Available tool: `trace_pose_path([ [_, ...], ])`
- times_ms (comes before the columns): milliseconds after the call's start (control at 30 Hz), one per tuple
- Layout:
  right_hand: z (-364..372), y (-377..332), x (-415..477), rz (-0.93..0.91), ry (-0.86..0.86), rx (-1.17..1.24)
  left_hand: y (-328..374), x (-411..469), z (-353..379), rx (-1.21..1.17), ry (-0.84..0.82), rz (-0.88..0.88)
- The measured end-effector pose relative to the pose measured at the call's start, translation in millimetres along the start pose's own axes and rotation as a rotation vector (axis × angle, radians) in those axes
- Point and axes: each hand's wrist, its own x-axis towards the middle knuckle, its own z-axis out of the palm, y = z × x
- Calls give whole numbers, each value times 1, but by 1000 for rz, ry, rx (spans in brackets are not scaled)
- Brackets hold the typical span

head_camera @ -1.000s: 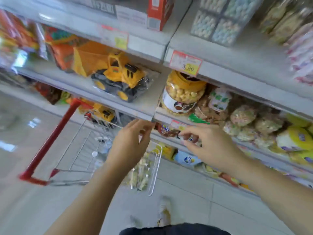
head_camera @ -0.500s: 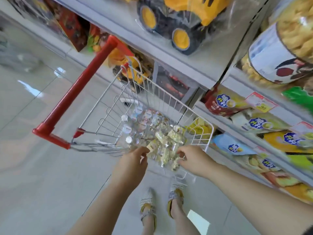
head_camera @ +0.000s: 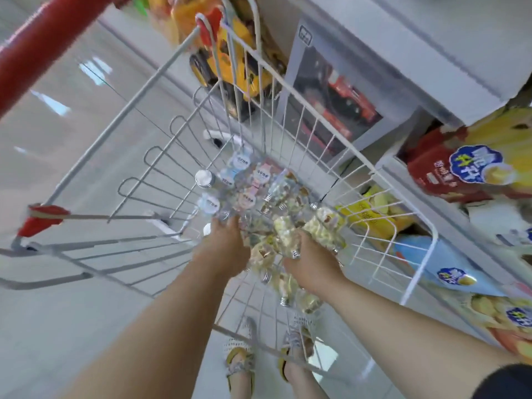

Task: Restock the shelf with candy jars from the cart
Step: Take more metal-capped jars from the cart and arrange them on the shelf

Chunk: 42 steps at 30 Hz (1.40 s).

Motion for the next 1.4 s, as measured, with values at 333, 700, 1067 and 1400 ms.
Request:
trace_pose_path([
  [333, -12, -4, 8, 44, -79, 232, 9, 13, 12, -51, 11, -8],
  [700, -54, 27, -33, 40, -17, 558, 34, 16, 56, 133, -176, -101],
  [1067, -55, 29, -48, -23, -29, 648, 29, 30, 62, -71, -79, -206],
  [1400, -139, 21, -146, -213, 168, 684, 72, -96, -40, -144, 209, 99],
])
